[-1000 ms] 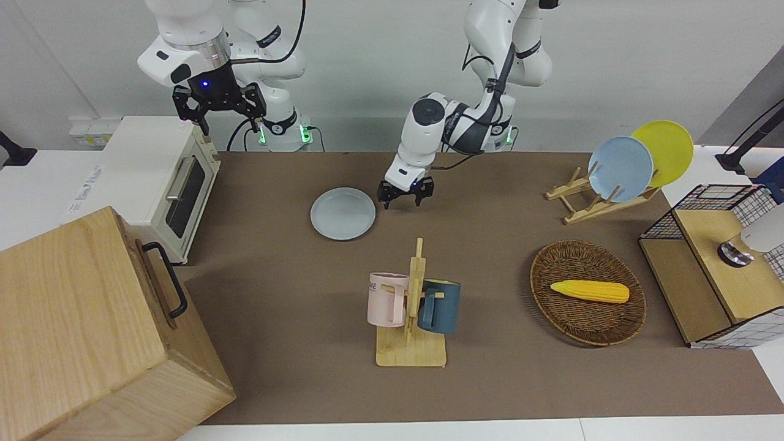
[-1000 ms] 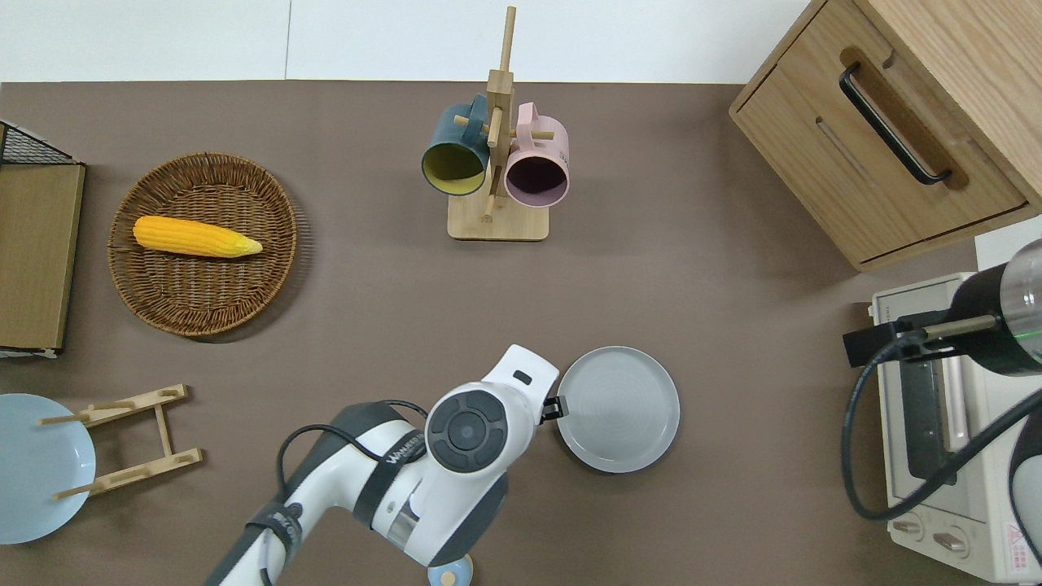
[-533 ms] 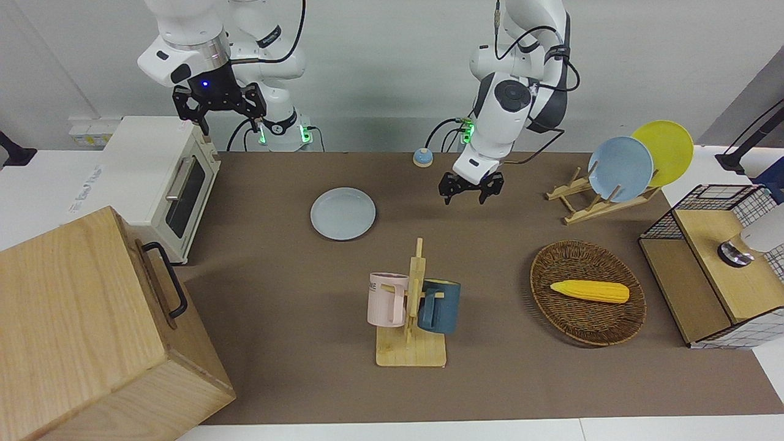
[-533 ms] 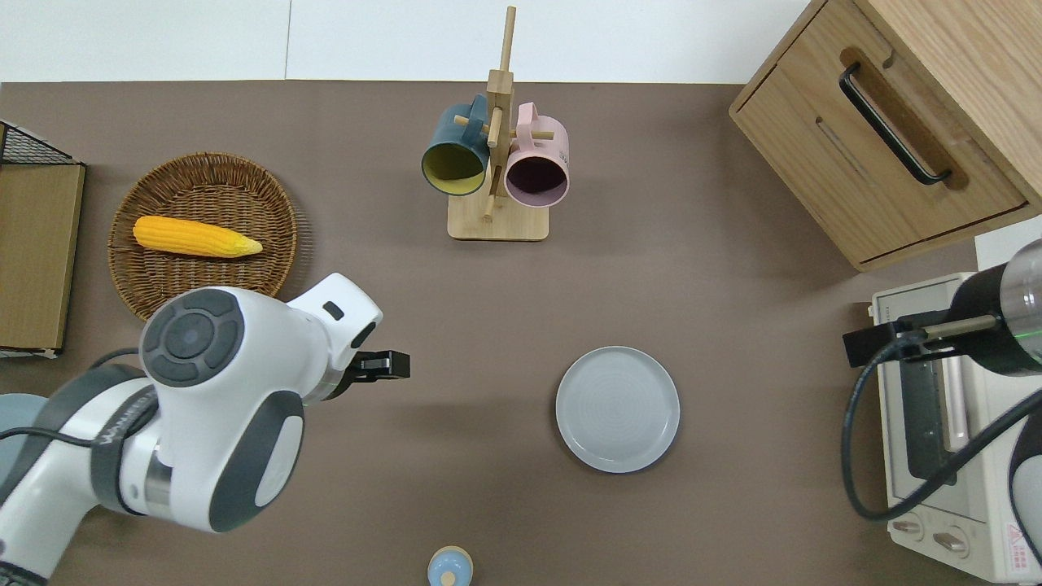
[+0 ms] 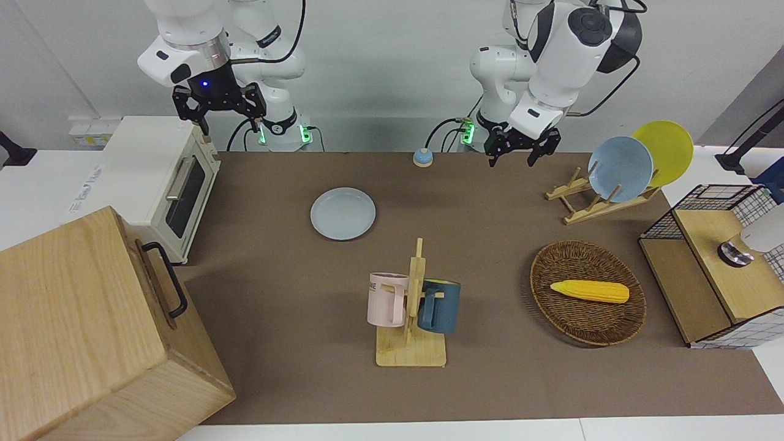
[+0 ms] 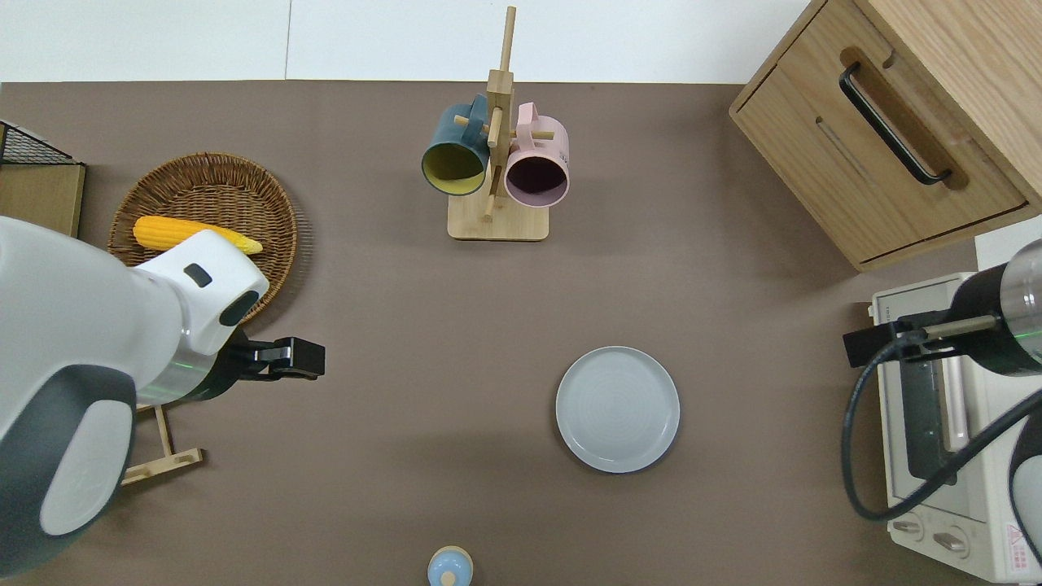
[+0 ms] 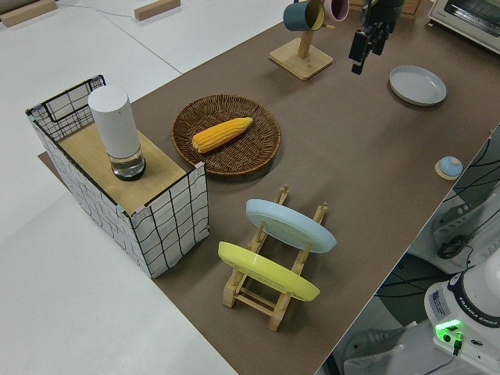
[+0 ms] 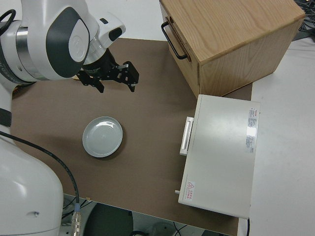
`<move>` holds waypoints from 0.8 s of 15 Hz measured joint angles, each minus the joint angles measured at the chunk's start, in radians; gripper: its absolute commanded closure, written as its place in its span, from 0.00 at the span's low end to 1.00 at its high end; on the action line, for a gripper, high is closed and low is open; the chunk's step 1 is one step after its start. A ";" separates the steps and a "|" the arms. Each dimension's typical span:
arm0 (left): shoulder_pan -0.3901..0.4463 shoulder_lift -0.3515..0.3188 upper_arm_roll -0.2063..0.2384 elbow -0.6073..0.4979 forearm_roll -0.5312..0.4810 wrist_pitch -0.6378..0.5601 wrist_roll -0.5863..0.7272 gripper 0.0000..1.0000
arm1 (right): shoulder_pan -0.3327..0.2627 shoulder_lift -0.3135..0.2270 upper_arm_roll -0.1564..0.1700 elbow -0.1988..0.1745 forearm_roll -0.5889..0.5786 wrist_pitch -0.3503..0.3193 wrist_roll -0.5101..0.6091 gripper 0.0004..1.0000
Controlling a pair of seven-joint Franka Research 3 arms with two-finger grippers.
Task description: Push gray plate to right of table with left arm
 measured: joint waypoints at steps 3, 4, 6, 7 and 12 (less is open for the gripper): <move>0.001 -0.022 0.066 0.073 0.001 -0.095 0.016 0.00 | 0.000 0.000 0.000 0.000 0.000 0.000 0.000 0.00; 0.001 -0.026 0.076 0.087 0.001 -0.109 0.020 0.00 | 0.000 0.000 0.000 0.000 0.000 0.000 0.000 0.00; 0.001 -0.031 0.084 0.098 0.001 -0.118 0.021 0.00 | 0.000 0.000 0.000 0.000 0.000 0.000 0.000 0.00; 0.001 -0.030 0.085 0.099 0.001 -0.117 0.021 0.00 | 0.000 0.000 0.000 0.000 0.000 0.000 0.000 0.00; 0.001 -0.030 0.098 0.100 0.001 -0.117 0.021 0.00 | 0.000 0.000 0.000 0.000 0.000 0.000 0.000 0.00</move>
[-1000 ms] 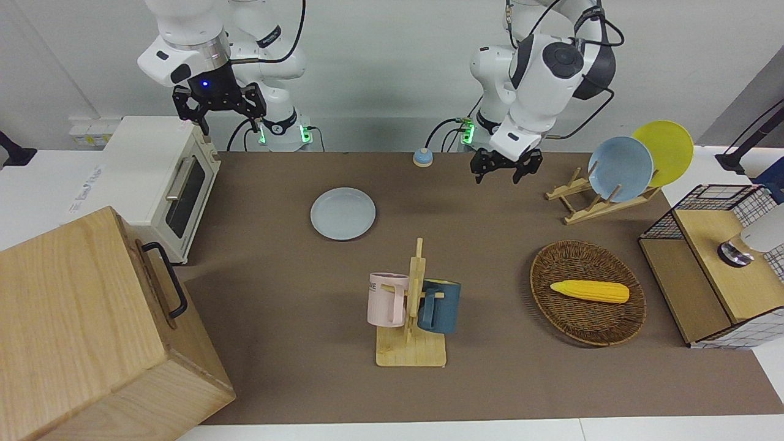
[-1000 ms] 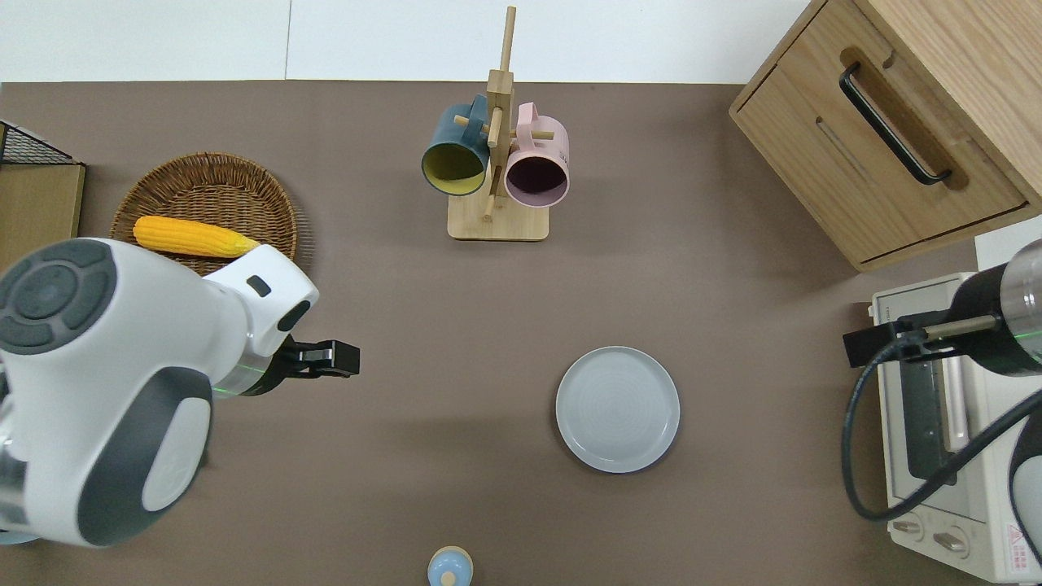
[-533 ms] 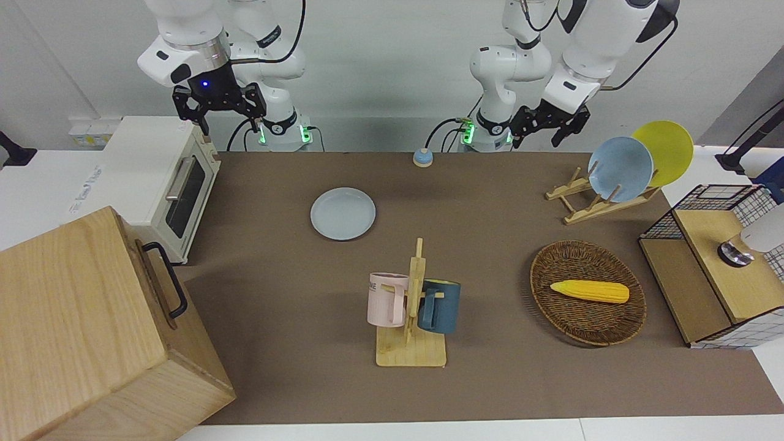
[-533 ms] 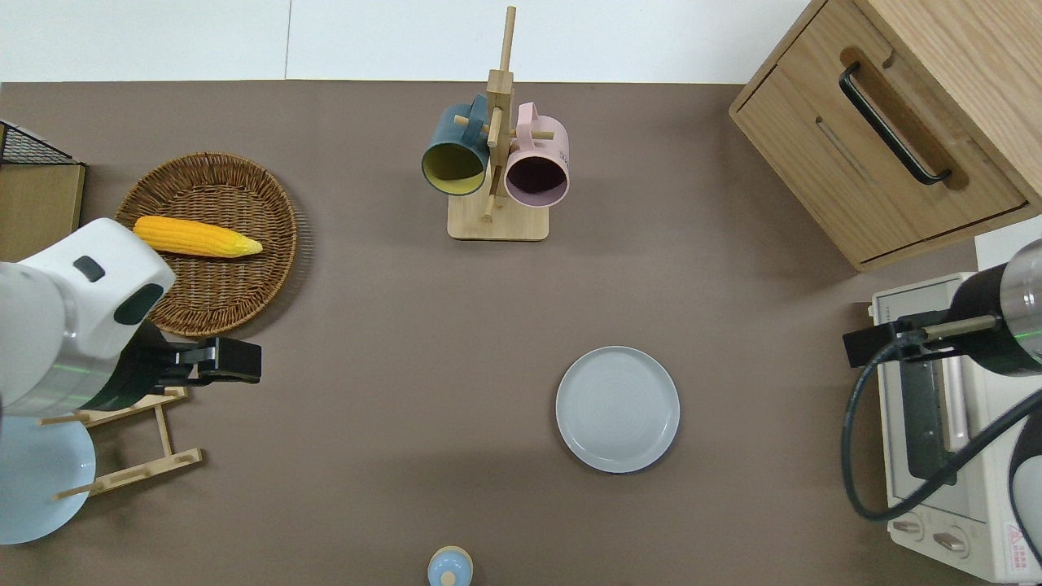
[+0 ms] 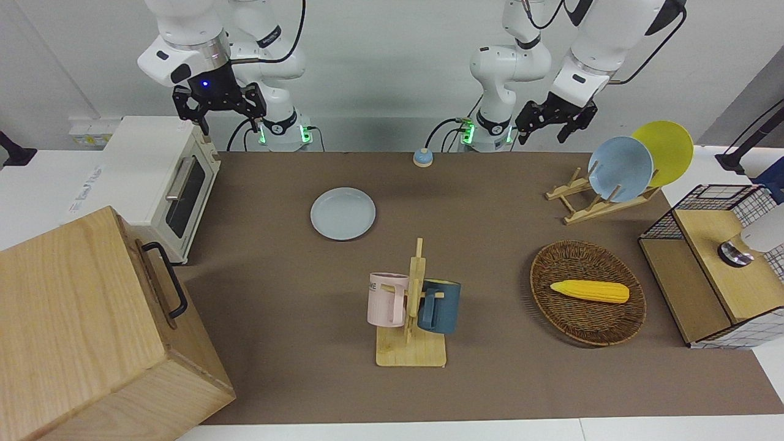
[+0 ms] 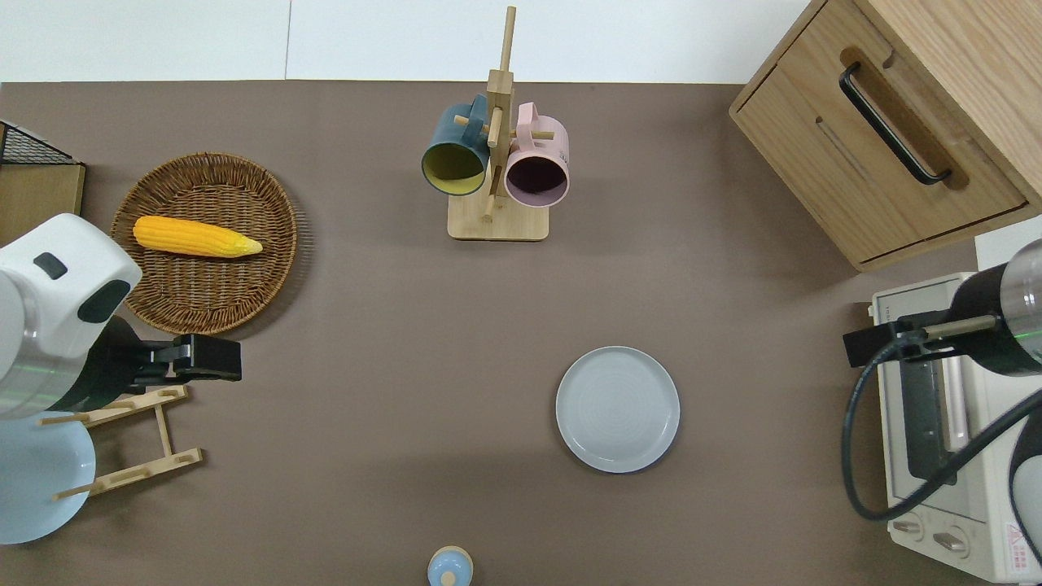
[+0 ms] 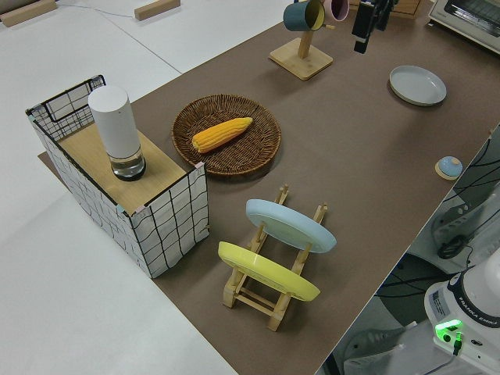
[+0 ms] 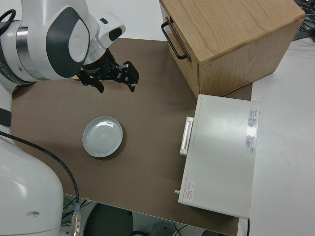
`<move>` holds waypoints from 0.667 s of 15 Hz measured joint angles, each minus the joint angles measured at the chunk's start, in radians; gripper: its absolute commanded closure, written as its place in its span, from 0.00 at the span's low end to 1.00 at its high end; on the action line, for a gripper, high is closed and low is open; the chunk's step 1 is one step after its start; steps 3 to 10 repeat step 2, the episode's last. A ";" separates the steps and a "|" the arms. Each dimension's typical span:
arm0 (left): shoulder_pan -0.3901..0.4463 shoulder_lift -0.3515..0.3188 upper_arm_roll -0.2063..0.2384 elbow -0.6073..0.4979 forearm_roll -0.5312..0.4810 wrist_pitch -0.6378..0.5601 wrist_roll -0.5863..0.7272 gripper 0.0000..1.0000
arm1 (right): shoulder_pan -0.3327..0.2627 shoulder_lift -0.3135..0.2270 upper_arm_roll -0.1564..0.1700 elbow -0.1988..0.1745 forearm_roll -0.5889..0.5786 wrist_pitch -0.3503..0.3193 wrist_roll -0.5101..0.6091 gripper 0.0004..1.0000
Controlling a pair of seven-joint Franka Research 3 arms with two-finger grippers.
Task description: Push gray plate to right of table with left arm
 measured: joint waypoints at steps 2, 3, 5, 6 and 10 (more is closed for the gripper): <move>0.000 0.000 0.005 0.000 0.000 0.000 0.000 0.00 | 0.000 0.000 0.000 0.000 0.000 0.000 0.000 0.00; 0.000 0.000 0.005 0.000 0.000 0.000 0.000 0.00 | 0.000 0.000 0.000 0.000 0.000 0.000 0.000 0.00; 0.000 0.000 0.005 0.000 0.000 0.000 0.000 0.00 | 0.000 0.000 0.000 0.000 0.000 0.000 0.000 0.00; 0.000 0.000 0.005 0.000 0.000 0.000 0.000 0.00 | 0.000 0.000 0.000 0.000 0.000 0.000 0.000 0.00; 0.000 0.000 0.005 0.000 0.000 0.000 0.000 0.00 | 0.000 0.000 0.000 0.000 0.000 0.000 0.000 0.00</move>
